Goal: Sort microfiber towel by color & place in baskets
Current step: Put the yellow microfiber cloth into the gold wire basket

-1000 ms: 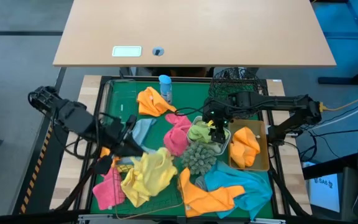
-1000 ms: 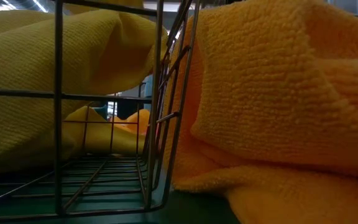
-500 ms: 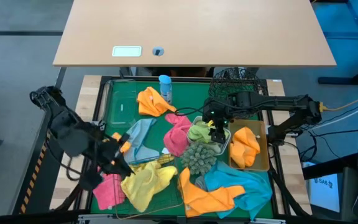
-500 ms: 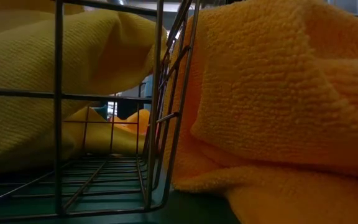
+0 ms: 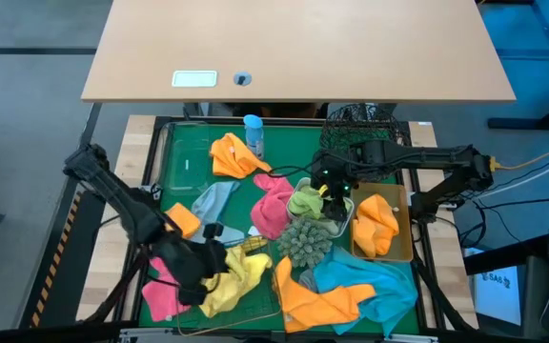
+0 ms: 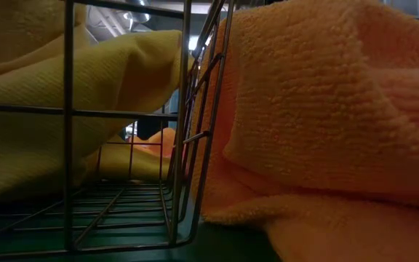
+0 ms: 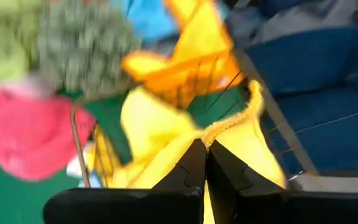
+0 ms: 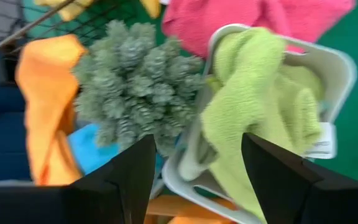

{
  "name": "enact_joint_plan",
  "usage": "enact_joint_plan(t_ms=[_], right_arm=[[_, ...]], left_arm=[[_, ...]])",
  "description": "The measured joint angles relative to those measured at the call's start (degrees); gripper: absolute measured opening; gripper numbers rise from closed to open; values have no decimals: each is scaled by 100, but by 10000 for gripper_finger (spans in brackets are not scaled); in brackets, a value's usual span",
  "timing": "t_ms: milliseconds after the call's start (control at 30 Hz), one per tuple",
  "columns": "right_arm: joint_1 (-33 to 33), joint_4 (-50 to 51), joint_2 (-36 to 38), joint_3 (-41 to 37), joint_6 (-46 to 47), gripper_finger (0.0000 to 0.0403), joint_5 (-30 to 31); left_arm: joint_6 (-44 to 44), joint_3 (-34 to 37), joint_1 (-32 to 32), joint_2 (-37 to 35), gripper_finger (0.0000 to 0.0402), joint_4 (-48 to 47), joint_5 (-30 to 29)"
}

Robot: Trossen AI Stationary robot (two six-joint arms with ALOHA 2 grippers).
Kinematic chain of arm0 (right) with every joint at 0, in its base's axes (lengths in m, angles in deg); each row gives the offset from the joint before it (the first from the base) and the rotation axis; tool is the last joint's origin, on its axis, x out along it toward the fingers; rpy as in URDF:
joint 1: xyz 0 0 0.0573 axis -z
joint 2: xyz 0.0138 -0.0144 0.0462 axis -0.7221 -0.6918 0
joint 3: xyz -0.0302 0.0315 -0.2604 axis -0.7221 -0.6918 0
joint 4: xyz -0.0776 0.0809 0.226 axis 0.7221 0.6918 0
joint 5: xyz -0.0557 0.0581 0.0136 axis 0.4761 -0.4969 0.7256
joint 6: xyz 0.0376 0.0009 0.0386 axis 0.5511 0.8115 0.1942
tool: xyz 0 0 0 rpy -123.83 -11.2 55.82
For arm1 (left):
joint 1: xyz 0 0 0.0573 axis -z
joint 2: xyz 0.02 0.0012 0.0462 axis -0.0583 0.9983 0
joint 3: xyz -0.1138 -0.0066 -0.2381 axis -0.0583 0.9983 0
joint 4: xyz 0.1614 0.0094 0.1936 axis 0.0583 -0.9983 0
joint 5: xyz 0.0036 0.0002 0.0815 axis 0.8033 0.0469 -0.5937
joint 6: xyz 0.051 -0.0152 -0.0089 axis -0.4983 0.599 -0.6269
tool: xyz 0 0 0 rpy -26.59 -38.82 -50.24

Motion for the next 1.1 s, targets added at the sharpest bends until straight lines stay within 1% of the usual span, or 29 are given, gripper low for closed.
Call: enact_joint_plan(t_ms=[67,267,400,567,767,833,933,1033,1100], right_arm=[[-47,27,0,1,5,237,-161],[-384,215,-2,2,-8,237,-161],[-777,383,-2,2,-11,237,-126],[-1450,469,-2,2,-15,237,246],[-2352,588,-2,-27,4,237,819],[-2637,591,-2,-158,38,237,1002],[-3012,549,-4,-526,326,237,1101],[-3283,329,-4,-1034,742,237,1101],[-3428,13,-8,-1392,1049,237,1103]], left_arm=[[191,241,-51,134,0,7,6],[797,872,-161,527,0,159,351],[1130,993,-174,787,3,179,464],[1318,993,-174,993,28,198,464],[1887,993,-251,1021,71,200,461],[2007,993,-283,1021,86,200,461],[2008,993,-327,1021,105,218,544],[2004,993,-381,1019,115,220,730],[2004,986,-415,1019,117,220,885]])
